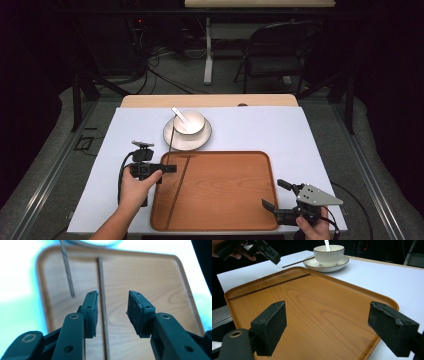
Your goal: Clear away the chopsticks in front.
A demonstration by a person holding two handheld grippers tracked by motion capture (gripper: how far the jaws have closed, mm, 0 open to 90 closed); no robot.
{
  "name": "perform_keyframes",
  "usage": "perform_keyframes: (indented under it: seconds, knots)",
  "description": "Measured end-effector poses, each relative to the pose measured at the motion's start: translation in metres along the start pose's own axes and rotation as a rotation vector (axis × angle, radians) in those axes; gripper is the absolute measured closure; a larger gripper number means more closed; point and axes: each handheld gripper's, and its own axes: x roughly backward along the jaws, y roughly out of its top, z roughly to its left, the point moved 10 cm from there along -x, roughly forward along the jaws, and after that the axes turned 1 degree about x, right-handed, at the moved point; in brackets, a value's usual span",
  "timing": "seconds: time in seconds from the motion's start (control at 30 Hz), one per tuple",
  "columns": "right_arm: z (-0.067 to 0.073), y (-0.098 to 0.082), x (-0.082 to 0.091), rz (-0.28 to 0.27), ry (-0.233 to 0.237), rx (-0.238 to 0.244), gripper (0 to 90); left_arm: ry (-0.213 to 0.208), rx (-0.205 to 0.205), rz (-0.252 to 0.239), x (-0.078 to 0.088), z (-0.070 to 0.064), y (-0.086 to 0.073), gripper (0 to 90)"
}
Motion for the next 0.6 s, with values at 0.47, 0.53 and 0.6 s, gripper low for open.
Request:
perform_keyframes:
  seconds: [0.47,0.53,0.6]
  knots:
    - [0.000,0.000,0.000,0.003,0.001,0.000,15.1,0.132,-0.154,-0.154,0.008,0.023,0.048,45.2]
    - [0.000,0.000,0.000,0.004,0.001,-0.001,15.1,0.146,-0.161,-0.160,0.006,0.028,0.052,44.5]
    - [0.000,0.000,0.000,0.004,0.001,-0.002,15.1,0.155,-0.167,-0.167,0.005,0.032,0.057,43.8]
